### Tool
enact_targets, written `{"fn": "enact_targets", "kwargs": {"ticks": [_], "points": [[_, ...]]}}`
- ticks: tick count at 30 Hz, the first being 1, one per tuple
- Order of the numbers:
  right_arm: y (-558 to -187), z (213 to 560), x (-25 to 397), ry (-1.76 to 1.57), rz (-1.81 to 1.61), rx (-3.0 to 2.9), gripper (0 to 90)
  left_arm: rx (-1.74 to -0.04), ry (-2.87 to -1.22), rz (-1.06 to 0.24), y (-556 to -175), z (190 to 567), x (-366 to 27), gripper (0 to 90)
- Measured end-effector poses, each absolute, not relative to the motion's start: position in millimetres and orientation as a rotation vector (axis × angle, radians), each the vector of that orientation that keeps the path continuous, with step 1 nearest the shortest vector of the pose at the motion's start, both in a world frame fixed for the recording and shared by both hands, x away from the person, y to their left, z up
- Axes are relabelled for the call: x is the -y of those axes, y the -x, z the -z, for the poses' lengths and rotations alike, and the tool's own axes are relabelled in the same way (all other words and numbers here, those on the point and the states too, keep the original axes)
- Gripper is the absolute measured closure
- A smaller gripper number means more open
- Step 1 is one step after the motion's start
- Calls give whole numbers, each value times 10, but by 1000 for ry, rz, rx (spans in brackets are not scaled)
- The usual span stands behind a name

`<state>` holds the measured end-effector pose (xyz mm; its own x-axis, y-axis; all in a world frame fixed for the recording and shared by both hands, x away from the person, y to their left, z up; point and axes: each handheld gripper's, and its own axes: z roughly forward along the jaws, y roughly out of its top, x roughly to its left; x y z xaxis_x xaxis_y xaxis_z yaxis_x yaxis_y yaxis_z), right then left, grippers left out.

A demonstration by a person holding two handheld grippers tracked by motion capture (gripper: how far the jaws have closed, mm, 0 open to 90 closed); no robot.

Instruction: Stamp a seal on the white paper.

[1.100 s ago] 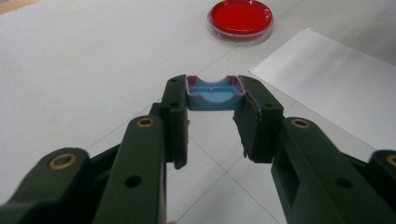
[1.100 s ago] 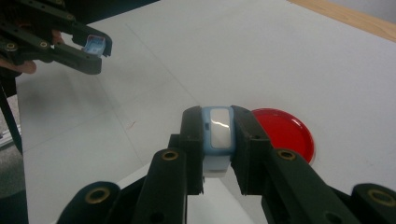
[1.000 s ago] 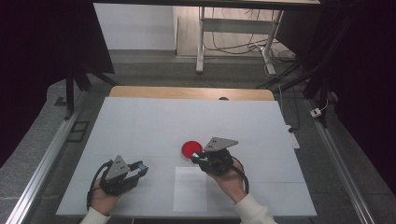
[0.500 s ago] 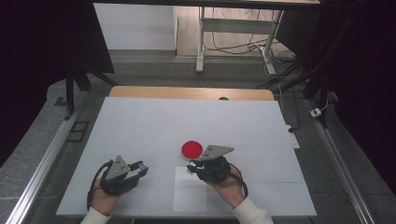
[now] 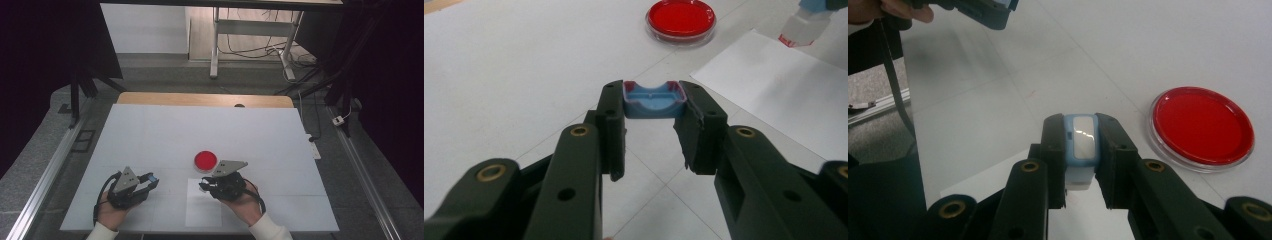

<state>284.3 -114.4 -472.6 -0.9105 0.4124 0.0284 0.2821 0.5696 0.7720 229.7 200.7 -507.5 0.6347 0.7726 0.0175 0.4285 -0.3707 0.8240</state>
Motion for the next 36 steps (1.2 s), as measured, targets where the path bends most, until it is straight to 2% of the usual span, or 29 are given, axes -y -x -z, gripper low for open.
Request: {"fn": "enact_targets", "kwargs": {"ticks": [36], "points": [[-2844, 4959, 1061, -498, -1110, -2721, 750, -939, -2015, -514, -2301, 5078, -2007, 654]]}}
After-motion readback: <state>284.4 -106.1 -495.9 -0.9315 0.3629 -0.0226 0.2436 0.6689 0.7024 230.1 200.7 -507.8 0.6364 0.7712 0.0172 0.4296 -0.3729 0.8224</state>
